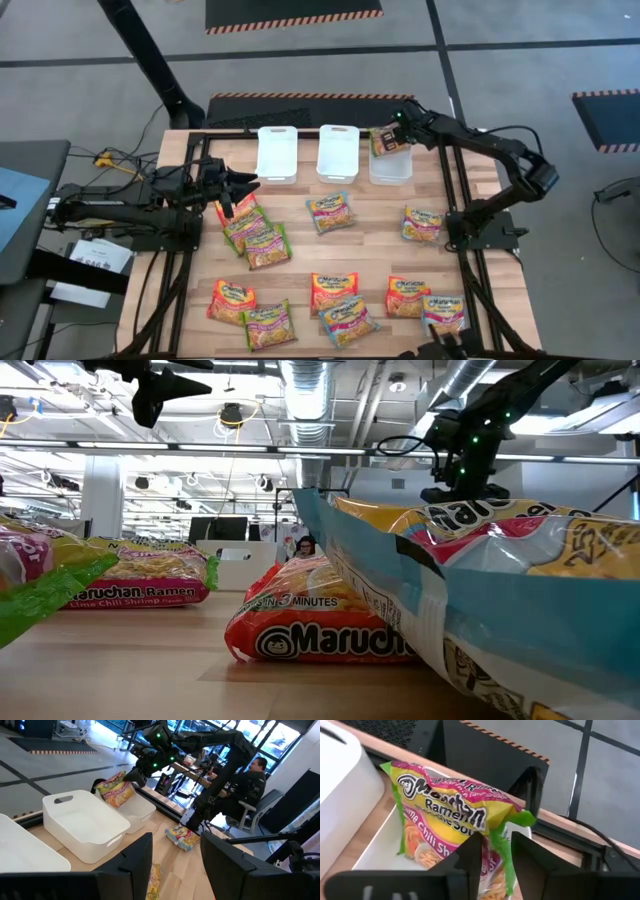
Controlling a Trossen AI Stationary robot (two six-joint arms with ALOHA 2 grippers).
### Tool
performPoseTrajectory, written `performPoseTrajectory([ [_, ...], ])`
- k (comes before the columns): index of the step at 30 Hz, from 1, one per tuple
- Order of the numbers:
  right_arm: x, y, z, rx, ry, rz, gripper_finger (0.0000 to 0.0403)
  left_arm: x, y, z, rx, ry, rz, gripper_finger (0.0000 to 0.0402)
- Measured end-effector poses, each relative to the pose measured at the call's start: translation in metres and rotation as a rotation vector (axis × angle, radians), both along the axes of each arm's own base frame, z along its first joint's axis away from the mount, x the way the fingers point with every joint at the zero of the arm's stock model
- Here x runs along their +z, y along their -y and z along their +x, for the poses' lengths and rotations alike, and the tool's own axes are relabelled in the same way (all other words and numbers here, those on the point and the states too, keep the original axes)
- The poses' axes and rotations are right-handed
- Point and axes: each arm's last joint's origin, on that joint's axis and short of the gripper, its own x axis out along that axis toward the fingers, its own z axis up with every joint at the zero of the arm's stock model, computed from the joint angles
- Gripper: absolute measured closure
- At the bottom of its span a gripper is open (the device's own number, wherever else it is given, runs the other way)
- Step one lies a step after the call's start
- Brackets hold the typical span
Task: Sort Maruchan noodles
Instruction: Put the green noodle pack into the right white bin
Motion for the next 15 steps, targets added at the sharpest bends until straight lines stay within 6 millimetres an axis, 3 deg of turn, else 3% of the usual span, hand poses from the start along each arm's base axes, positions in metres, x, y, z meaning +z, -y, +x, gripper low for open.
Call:
performPoseTrajectory([
  [15, 0.02, -0.013, -0.015, -0.009, 0.013, -0.014, 0.0243, 0.0, -0.001, 0.0, 0.036, 0.003, 0.001, 0.0249],
])
